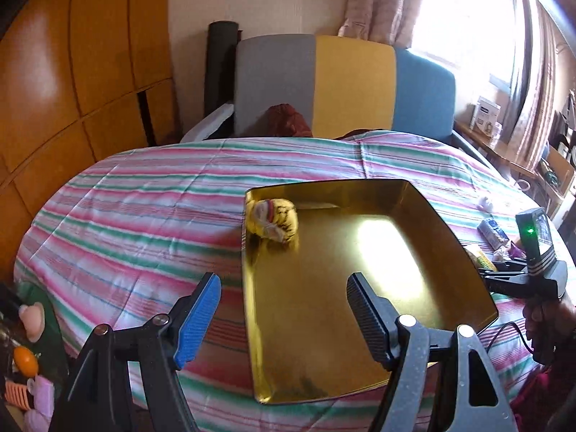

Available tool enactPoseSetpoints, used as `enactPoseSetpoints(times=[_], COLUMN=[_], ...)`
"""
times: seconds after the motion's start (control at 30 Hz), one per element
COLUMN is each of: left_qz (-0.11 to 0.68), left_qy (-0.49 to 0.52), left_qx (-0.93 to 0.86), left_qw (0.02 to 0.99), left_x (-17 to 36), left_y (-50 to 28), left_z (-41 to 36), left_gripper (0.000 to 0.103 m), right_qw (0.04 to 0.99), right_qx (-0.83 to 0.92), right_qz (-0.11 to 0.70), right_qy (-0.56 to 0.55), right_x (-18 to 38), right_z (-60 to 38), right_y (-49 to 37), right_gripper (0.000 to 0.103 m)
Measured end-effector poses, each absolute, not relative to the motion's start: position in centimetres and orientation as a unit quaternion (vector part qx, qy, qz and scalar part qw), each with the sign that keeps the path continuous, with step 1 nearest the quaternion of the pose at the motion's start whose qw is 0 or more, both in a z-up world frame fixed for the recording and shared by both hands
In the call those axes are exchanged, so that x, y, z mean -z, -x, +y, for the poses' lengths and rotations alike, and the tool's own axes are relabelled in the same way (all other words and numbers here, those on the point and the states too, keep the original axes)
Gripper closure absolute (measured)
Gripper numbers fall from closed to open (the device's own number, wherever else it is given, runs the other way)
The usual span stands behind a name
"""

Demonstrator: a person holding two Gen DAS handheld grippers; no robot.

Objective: Organize objects
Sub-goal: 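Lower the WEIDAN bag into the tray beside the doll and open the right tool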

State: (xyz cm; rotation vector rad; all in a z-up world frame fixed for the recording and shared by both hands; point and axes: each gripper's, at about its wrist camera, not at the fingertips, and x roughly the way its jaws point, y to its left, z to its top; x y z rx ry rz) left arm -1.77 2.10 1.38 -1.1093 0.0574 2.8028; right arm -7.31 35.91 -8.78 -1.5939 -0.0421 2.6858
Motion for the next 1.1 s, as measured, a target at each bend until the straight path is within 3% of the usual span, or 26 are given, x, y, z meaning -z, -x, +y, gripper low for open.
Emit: enactPoseSetpoints(times=[0.3, 0.53, 0.83, 1.1], left_qz=[0.017, -0.007, -0.017, -0.063], left_qy=[0.372, 0.391, 0.409, 0.423], left_qx=[-0.927, -0.92, -0.912, -0.904], left_qw=[0.047, 0.035, 0.026, 0.014], left_x=[-0.8, 0.3, 1.0, 1.9], left_y=[1.1, 1.4, 1.2, 1.6], left_z=[-0.3, -2.4, -4.8, -7.6], left_gripper=[0.029, 0.029, 0.029, 0.03], right_qw=[0.044, -0.013, -0.129, -0.142], right_qx=[-0.866, -0.882, -0.845, -0.806], right_qz=[0.035, 0.03, 0.039, 0.067], right_qy=[0.497, 0.469, 0.518, 0.571], right_x=[3.5, -1.1, 0.9, 4.9], right_z=[35.5, 30.3, 19.1, 12.7], right_y=[6.9, 7.5, 9.6, 13.9], right_gripper=[0.065, 0.065, 0.065, 0.065])
